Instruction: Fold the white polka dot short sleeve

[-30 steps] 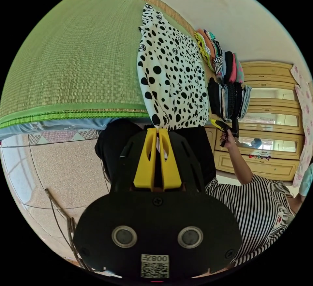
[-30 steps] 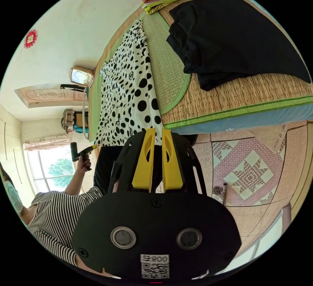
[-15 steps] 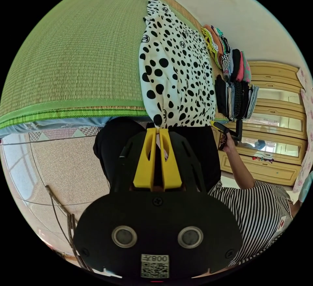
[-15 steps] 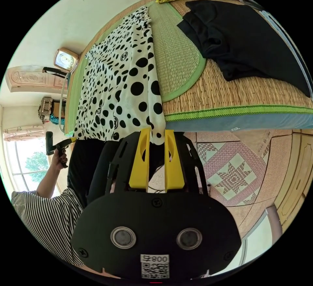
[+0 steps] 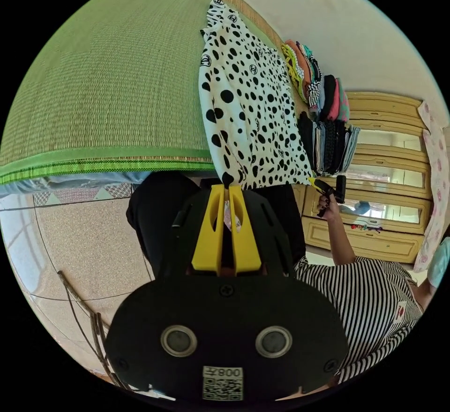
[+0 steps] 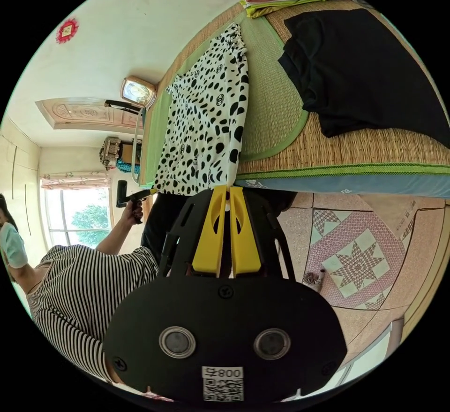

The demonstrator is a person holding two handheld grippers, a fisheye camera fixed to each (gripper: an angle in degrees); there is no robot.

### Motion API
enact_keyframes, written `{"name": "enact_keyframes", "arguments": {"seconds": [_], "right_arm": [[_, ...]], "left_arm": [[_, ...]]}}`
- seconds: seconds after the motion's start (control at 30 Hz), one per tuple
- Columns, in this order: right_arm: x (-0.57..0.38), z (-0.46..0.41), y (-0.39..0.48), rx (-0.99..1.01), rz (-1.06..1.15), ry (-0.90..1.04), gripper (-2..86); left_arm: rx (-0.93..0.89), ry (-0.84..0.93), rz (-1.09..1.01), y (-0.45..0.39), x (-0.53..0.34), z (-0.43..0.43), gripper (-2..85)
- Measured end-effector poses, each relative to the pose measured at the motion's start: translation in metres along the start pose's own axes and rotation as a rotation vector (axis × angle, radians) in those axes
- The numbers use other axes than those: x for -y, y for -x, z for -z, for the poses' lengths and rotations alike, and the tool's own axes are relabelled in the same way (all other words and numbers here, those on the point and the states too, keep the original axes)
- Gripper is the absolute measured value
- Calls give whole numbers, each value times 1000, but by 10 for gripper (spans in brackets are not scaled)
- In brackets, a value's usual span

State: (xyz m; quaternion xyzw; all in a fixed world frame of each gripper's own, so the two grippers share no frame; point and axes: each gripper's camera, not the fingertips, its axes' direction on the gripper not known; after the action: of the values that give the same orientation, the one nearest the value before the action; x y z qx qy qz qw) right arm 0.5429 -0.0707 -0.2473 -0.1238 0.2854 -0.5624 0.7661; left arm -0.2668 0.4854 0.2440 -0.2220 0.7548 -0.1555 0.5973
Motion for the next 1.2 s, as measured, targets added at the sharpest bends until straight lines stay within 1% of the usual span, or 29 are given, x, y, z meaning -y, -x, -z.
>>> {"name": "enact_keyframes", "arguments": {"seconds": [0.2, 0.47, 0.63, 0.77, 0.93, 1.07, 1.13, 1.2], "right_arm": [[-20, 13, 6, 57, 13, -4, 7], [-64, 6, 6, 108, -10, 11, 7], [-80, 5, 8, 149, -14, -46, 6], [-64, 5, 16, 160, 8, -80, 6], [-5, 7, 34, 160, 60, -146, 7], [50, -2, 48, 128, 89, -160, 6], [92, -10, 53, 126, 97, -167, 6], [125, -17, 56, 117, 95, -173, 6]], "left_arm": [[-78, -71, -41, -21, -31, 39, 15], [-80, -41, -60, -35, -64, 60, 13], [-123, -62, -69, -37, -66, 69, 13], [-166, -120, -90, -43, -38, 86, 14], [-146, -170, -144, -64, 22, 107, 15], [-126, -212, -167, -82, 93, 119, 15], [-112, -223, -172, -89, 128, 122, 15], [-94, -226, -181, -99, 177, 123, 15]]}}
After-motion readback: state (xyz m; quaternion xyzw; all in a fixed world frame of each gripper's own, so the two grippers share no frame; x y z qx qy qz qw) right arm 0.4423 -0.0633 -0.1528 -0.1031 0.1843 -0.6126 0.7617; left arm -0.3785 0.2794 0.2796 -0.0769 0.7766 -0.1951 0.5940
